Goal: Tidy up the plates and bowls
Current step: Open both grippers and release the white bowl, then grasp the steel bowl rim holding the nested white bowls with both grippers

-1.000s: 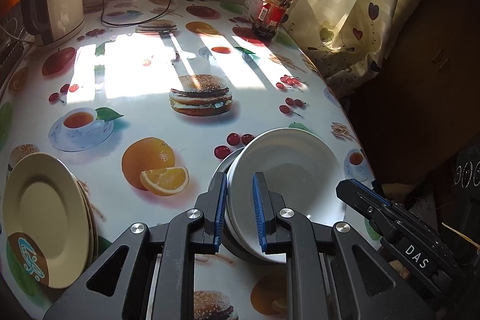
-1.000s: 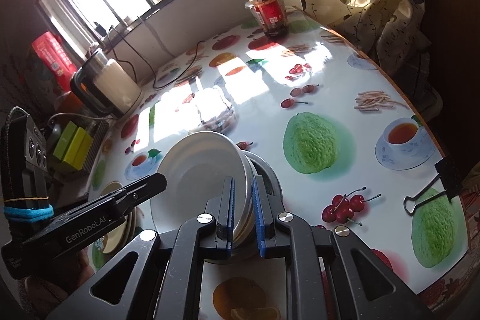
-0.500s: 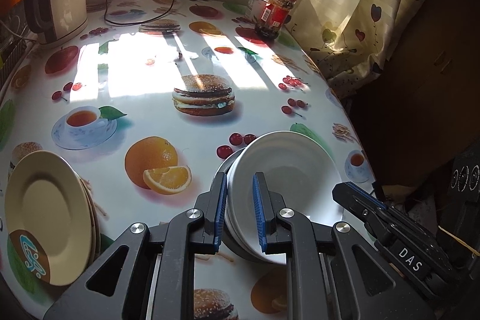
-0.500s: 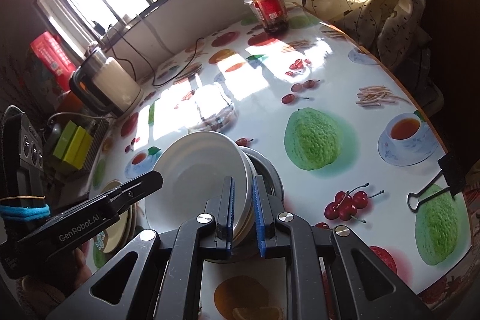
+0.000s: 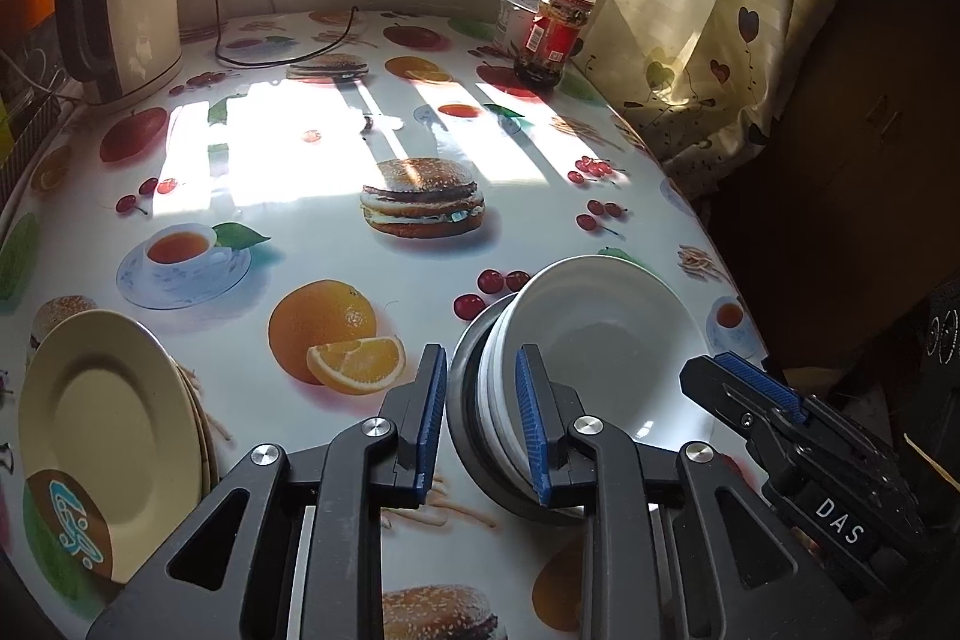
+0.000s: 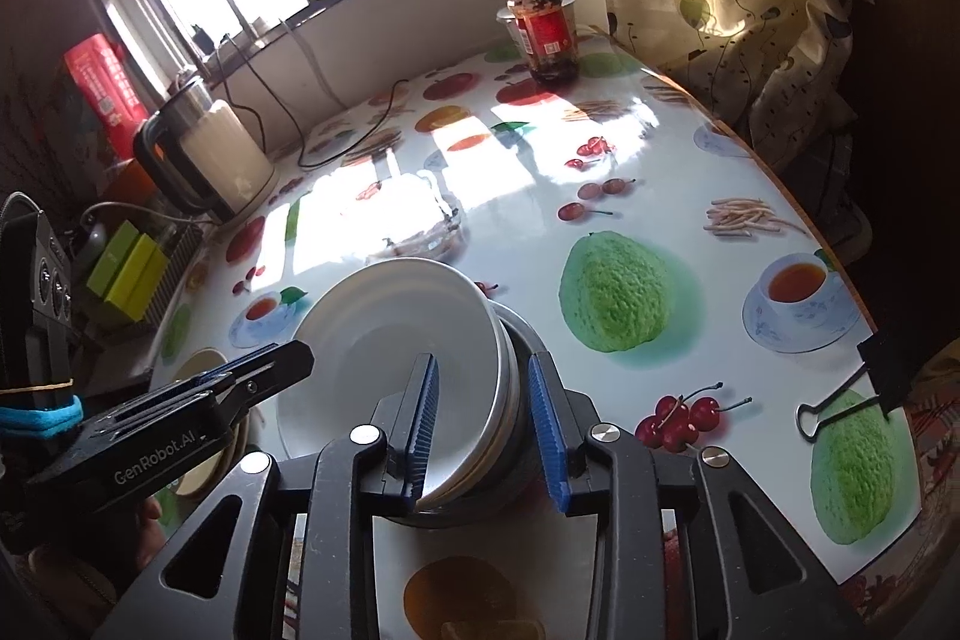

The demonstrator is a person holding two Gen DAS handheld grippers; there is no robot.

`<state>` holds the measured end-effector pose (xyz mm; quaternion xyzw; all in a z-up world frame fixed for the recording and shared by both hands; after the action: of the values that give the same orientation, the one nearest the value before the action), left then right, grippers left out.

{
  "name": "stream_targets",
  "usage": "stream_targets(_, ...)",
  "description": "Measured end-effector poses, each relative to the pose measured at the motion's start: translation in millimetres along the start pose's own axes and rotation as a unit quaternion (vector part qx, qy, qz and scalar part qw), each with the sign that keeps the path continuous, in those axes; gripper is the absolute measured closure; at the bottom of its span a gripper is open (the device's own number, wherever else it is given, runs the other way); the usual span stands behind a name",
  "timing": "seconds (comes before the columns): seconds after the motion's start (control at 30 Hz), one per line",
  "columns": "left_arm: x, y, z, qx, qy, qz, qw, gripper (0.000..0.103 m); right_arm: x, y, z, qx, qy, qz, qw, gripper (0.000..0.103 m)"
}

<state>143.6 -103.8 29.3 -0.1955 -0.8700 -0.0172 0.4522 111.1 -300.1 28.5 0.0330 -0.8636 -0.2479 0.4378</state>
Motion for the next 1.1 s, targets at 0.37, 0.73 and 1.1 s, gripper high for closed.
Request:
stream_targets(0.37,7.6,9.1,13.0,-0.007,-0.028,0.004,0.9996,0.062,4.6,-7.5,8.2,0.004,-0.026,-0.011,1.0,0.057)
stream_targets(0.73,19.3,25.2,25.3,0.001,-0.051,0.015,0.9986,0.057,22.9,-34.8,16.5,0.002,-0.059,0.002,0.998,0.049)
stream_targets(1.1,-0.3,41.2,42.9,0.026,-0.025,0.018,0.9992,0.057,4.3,-58.7,24.1,-0.015,-0.041,0.018,0.999,0.049)
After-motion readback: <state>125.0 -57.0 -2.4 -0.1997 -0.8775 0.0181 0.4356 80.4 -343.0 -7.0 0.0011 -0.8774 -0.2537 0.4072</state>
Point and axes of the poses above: each gripper's, at about its wrist camera, not at the fingertips, and x roughly against the way its jaws point, y to its left, z to its underside, the point moved 1 cm from there along -x, roughly the way its jaws point, and after that the axes turned 13 degrees about -x, right-handed, at the moved point
